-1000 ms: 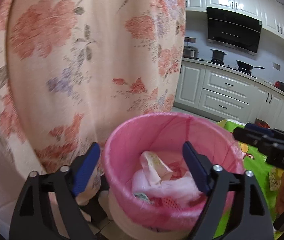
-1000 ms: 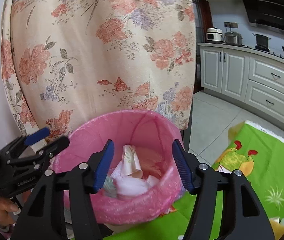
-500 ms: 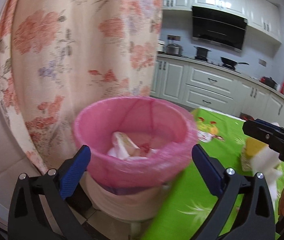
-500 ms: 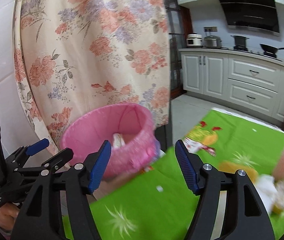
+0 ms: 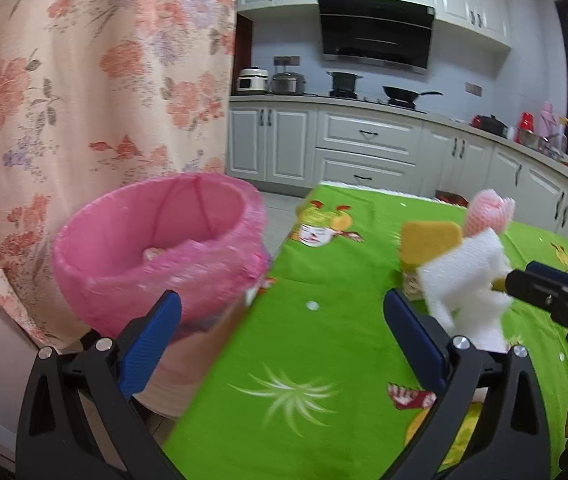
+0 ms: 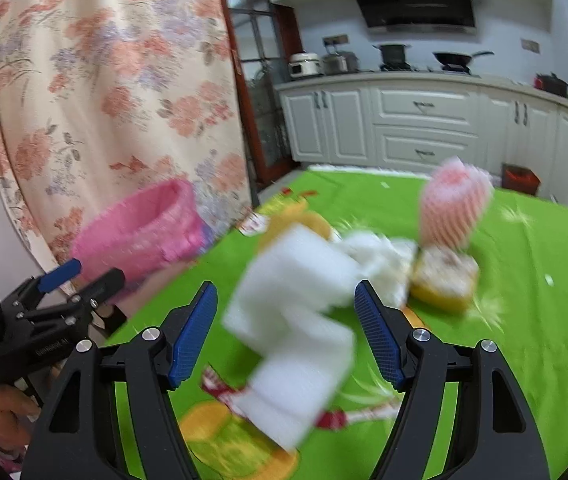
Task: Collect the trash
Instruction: 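Move both tools back over the table toward the white foam blocks, then grasp a white foam block with the left tool while the right tool grasps another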
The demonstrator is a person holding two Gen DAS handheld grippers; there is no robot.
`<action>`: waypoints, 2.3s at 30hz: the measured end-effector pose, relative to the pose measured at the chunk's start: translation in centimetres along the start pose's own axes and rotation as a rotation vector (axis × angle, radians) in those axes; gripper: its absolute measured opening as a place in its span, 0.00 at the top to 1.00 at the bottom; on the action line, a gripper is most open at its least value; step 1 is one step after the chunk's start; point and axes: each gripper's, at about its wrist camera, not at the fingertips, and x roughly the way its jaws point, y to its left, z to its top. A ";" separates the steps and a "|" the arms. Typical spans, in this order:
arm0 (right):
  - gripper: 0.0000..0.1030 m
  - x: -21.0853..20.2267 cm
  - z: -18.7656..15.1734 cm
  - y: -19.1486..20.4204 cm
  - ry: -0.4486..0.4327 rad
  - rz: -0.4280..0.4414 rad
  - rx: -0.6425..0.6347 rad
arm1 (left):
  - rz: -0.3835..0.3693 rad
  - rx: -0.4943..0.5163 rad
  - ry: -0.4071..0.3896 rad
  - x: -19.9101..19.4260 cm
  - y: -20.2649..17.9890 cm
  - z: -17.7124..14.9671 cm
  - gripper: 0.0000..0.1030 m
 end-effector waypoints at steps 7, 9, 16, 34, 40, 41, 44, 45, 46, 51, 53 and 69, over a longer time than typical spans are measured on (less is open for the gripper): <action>0.34 0.9 -2.0 -0.4 0.058 -0.037 0.022 | -0.032 0.025 0.019 -0.1 -1.2 -1.2 0.05; 0.34 1.3 -2.2 -0.3 0.068 -0.041 0.022 | -0.032 0.033 0.017 -0.3 -1.2 -1.5 0.05; 0.27 2.7 -2.5 0.4 0.103 -0.062 0.018 | -0.038 -0.005 0.027 -0.1 0.2 -1.9 0.05; 0.25 5.8 -3.7 1.2 0.231 -0.155 -0.004 | -0.070 -0.032 0.047 0.5 1.4 -2.6 0.05; 0.42 4.5 -4.1 -0.1 0.213 -0.153 -0.003 | -0.083 -0.033 0.052 0.7 0.5 -2.4 0.05; 0.46 4.4 -4.0 -0.2 0.210 -0.151 -0.004 | -0.087 -0.026 0.053 0.7 0.1 -2.4 0.05; 0.47 3.4 -4.0 -1.0 0.185 -0.159 0.004 | -0.096 0.003 0.053 0.7 -1.1 -2.3 0.05; 0.48 2.9 -4.0 -1.4 0.169 -0.156 0.012 | -0.101 0.013 0.053 0.7 -1.7 -2.2 0.05; 0.48 2.3 -4.0 -1.8 0.153 -0.154 0.016 | -0.106 0.019 0.052 0.7 -2.0 -2.2 0.05; 0.48 -0.1 -3.7 -4.0 0.096 -0.183 0.042 | -0.141 0.058 0.052 0.9 -4.7 -1.8 0.05; 0.48 -0.8 -3.8 -5.0 0.086 -0.197 0.065 | -0.159 0.077 0.050 0.9 -6.0 -1.6 0.05; 0.48 -2.8 -3.7 -10.0 0.022 -0.204 0.164 | -0.161 0.092 0.099 5.6 -13.4 -0.2 0.05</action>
